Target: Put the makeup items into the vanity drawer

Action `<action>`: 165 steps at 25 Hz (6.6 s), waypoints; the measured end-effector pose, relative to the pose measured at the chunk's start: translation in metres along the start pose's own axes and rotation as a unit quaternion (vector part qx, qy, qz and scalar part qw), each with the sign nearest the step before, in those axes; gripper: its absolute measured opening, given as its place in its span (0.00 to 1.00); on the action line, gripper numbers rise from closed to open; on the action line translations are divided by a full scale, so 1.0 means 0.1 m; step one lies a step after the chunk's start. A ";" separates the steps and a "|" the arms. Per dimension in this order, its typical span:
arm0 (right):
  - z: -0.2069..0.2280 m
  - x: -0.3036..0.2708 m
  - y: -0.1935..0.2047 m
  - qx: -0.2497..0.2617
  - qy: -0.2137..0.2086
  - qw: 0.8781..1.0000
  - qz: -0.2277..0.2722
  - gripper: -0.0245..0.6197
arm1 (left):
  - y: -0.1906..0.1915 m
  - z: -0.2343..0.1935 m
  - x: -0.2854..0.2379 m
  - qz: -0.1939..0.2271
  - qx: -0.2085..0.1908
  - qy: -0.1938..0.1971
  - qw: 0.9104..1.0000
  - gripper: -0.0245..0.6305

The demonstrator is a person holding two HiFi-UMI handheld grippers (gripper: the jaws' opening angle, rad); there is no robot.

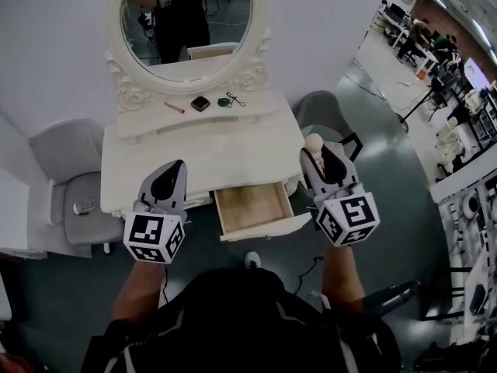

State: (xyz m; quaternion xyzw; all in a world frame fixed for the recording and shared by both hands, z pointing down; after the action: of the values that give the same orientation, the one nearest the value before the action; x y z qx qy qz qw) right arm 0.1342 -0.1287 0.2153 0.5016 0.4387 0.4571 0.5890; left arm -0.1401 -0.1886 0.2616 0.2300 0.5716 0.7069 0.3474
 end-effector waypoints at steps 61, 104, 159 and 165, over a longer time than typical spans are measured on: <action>1.16 -0.88 4.27 0.084 -0.239 0.886 -0.388 0.28 | 2.35 1.74 -0.99 -0.269 0.088 -0.012 0.959 0.04; 0.86 -1.09 5.73 0.270 -0.236 0.759 -0.543 0.30 | 2.62 1.63 -0.42 -0.314 0.131 -0.076 0.937 0.04; 0.58 -1.05 2.88 0.056 -0.084 0.919 -0.381 0.27 | 1.58 0.74 -0.54 -0.159 0.077 0.063 0.982 0.04; 0.52 -0.89 2.17 0.017 -0.072 0.951 -0.302 0.19 | 1.12 0.50 -0.51 -0.109 0.063 0.044 0.991 0.04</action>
State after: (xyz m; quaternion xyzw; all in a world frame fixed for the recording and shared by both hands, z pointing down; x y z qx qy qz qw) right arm 0.1458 -0.2085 0.4411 0.3876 0.5336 0.2132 0.7209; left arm -0.0965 -0.2061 0.3855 0.1566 0.6511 0.6368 0.3821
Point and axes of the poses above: the fingertips, and each gripper's own axes: x backward along the fingers, z to its right, y out of its underside, the point moved 3 cm from there along x, backward along the fingers, and after that the axes turned 14 degrees about -x, right-handed, at the moved point
